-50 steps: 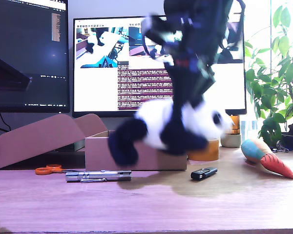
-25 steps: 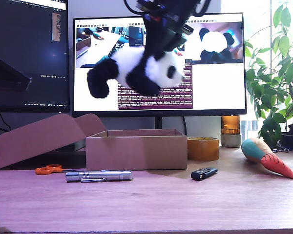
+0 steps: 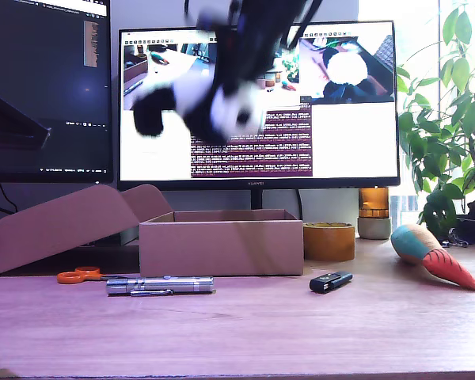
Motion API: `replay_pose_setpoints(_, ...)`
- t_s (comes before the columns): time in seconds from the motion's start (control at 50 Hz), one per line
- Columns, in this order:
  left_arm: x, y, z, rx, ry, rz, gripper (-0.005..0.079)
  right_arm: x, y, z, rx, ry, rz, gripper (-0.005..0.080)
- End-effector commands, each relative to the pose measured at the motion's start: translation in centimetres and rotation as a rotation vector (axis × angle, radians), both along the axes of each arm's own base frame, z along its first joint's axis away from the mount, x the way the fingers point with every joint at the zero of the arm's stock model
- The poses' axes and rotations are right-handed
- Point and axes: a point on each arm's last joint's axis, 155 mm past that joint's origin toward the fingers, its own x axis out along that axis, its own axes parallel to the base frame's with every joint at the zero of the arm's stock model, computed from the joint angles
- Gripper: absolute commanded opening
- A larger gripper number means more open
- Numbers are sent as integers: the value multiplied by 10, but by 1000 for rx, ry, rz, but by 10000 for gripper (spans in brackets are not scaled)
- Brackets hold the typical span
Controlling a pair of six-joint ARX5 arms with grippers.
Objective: Pick up the panda toy and place it inside the cardboard box
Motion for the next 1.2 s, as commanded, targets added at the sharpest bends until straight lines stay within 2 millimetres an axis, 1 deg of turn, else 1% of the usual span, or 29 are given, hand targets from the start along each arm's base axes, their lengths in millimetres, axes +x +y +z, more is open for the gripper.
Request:
replay_pose_setpoints(0.0, 0, 0, -2, -1, 2, -1, -18, 15, -2, -4, 15, -10, -41, 50)
replay_pose_setpoints(0.1, 2, 1, -2, 2, 0, 11, -18, 26, -9, -23, 0, 13, -70, 50)
replay_pose_setpoints(0.22, 4, 2, -3, 7, -1, 24, -18, 39, -27, -44, -5, 65, -145, 50)
replay_pose_setpoints(0.32, 3, 3, -4, 10, 3, 24, -18, 42, -36, -52, -4, 96, -176, 50)
replay_pose_setpoints(0.48, 5, 3, -4, 12, 0, 32, -18, 44, -43, -55, -11, 106, -187, 50)
replay_pose_setpoints(0.76, 6, 4, -4, 14, -2, 41, -18, 39, -41, -59, -15, 130, -174, 58)
replay_pose_setpoints(0.82, 6, 4, -4, 14, -2, 41, -18, 39, -41, -59, -14, 130, -174, 99)
replay_pose_setpoints(0.88, 6, 4, -4, 14, -2, 41, -18, 39, -41, -58, -14, 129, -174, 176)
replay_pose_setpoints(0.94, 6, 4, -4, 14, -2, 41, -18, 39, -41, -58, -13, 128, -174, 235)
replay_pose_setpoints(1.04, 6, 4, -4, 14, -2, 41, -18, 39, -41, -58, -12, 129, -175, 267)
replay_pose_setpoints(1.18, 6, 4, -5, 15, -2, 41, -18, 41, -40, -56, 13, 130, -192, 271)
